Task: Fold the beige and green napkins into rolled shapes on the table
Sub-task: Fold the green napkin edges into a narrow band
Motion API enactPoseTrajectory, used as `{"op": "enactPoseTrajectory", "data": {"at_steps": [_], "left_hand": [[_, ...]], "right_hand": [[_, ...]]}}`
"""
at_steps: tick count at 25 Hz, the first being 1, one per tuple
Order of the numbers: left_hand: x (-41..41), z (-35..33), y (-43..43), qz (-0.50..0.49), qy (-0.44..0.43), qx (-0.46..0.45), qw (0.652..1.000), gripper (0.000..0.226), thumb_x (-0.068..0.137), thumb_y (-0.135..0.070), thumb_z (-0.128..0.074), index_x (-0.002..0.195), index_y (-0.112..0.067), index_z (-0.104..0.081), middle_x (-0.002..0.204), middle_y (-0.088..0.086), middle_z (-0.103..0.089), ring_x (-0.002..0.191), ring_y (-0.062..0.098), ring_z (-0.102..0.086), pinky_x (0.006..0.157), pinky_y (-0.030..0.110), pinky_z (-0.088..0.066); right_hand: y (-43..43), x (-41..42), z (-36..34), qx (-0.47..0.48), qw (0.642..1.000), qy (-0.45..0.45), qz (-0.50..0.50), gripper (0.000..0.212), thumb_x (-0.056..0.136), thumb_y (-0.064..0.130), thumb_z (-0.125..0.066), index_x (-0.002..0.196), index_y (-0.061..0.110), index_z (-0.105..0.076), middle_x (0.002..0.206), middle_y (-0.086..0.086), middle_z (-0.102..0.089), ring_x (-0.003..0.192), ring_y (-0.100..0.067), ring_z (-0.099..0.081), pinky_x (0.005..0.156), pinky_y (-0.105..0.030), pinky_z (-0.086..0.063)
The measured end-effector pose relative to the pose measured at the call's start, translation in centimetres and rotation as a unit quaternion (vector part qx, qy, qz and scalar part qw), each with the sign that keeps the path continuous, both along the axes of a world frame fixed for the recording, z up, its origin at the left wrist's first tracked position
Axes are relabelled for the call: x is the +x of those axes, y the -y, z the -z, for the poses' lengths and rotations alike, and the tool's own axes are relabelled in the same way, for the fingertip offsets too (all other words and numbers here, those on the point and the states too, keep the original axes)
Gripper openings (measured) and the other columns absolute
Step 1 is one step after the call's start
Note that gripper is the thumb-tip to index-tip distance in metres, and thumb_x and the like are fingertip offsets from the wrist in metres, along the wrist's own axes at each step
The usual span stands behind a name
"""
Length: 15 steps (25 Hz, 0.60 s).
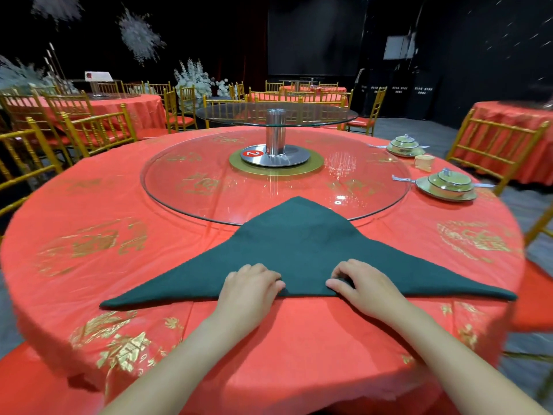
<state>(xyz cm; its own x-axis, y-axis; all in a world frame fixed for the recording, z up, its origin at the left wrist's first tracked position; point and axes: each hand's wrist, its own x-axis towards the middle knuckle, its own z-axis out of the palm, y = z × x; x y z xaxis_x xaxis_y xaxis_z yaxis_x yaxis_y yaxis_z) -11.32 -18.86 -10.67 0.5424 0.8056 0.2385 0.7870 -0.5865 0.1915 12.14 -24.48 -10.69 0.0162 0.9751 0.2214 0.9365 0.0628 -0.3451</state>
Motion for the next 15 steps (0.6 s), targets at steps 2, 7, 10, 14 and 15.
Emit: {"op": "enactPoseTrajectory", "data": {"at_steps": [2,7,10,14,15], "left_hand": [[0.1,0.0,-0.6,-0.029,0.063,-0.028,0.997,0.026,0.096,-0.037,-0.042,0.105,-0.025,-0.063,0.106,-0.004,-0.062,0.106,0.021,-0.054,0.086,0.034,-0.042],[-0.2,-0.3,-1.0,-0.037,0.089,-0.087,0.992,0.013,0.091,-0.037,-0.054,0.094,-0.024,-0.054,0.092,-0.008,-0.064,0.092,0.019,-0.059,0.072,0.031,-0.043],[-0.6,-0.5,-0.9,-0.018,0.074,-0.078,0.994,0.016,0.089,-0.038,-0.057,0.085,-0.03,-0.045,0.078,-0.012,-0.052,0.079,0.016,-0.053,0.063,0.029,-0.036],[-0.8,-0.5,-0.9,-0.001,0.078,-0.058,0.995,0.014,0.089,-0.038,-0.058,0.087,-0.029,-0.047,0.087,-0.013,-0.052,0.079,0.011,-0.051,0.064,0.029,-0.039],[-1.0,-0.4,-0.9,0.019,0.075,-0.038,0.996,0.011,0.089,-0.038,-0.056,0.088,-0.028,-0.052,0.092,-0.013,-0.052,0.084,0.011,-0.052,0.068,0.029,-0.041]], "right_hand": [[-0.2,-0.1,-0.4,-0.025,1.0,0.0,0.003,0.019,0.091,0.045,-0.05,0.083,0.028,-0.053,0.088,0.01,-0.059,0.086,-0.013,-0.055,0.074,-0.031,-0.043],[-0.2,-0.1,-0.9,-0.057,0.998,0.011,0.023,0.017,0.088,0.046,-0.055,0.081,0.033,-0.047,0.079,0.01,-0.061,0.078,-0.013,-0.055,0.066,-0.031,-0.043],[0.2,0.1,-1.0,-0.065,0.998,0.011,0.02,0.019,0.087,0.047,-0.056,0.082,0.034,-0.043,0.075,0.01,-0.057,0.075,-0.012,-0.052,0.06,-0.029,-0.036],[0.4,0.3,-1.2,-0.063,0.998,0.02,0.017,0.02,0.087,0.046,-0.056,0.085,0.032,-0.043,0.075,0.011,-0.054,0.073,-0.011,-0.05,0.059,-0.028,-0.034],[0.5,0.3,-1.2,-0.056,0.998,0.035,0.014,0.018,0.087,0.046,-0.056,0.085,0.032,-0.045,0.078,0.011,-0.054,0.075,-0.011,-0.05,0.061,-0.028,-0.036]]}}
